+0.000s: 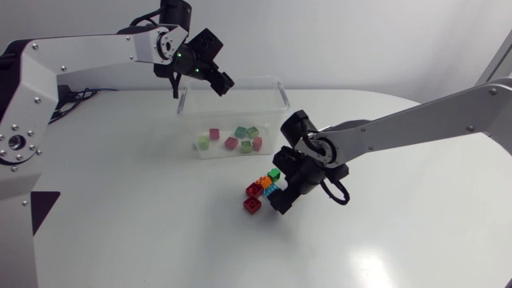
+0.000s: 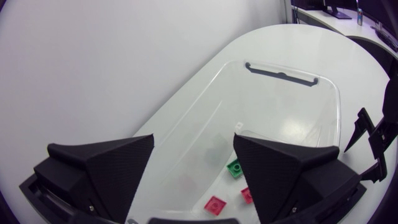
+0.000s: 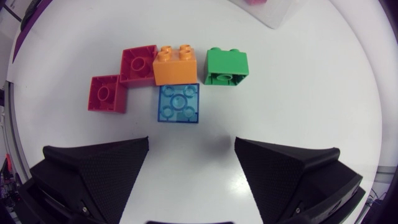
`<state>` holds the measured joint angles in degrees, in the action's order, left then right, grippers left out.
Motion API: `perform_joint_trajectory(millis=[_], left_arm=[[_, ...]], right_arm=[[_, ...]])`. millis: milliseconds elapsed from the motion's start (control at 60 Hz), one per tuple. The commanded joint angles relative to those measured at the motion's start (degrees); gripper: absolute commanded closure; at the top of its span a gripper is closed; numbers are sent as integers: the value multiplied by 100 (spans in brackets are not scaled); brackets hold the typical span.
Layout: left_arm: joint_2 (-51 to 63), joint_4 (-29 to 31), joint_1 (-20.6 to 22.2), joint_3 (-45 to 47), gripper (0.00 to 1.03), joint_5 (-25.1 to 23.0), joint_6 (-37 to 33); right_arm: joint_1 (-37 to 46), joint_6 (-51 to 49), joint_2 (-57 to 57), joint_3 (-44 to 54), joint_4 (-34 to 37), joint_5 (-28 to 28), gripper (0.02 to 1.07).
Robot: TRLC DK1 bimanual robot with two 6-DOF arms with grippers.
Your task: Place the duplo bricks in the container
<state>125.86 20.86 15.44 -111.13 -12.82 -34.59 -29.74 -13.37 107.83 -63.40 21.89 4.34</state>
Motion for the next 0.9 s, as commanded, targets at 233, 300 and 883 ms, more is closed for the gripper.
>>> perform_joint_trajectory(millis=[233,300,883], left_arm=[[-1196,155,20,601,5,43,172],[-1459,155,29,848,5,43,163],[-3516,612,469,3141,8,280,-57]], right_arm=[[-164,-105,441,-595,105,14,8],[-182,-96,476,-639,105,14,12],[-401,124,326,-340,-71,23,81]])
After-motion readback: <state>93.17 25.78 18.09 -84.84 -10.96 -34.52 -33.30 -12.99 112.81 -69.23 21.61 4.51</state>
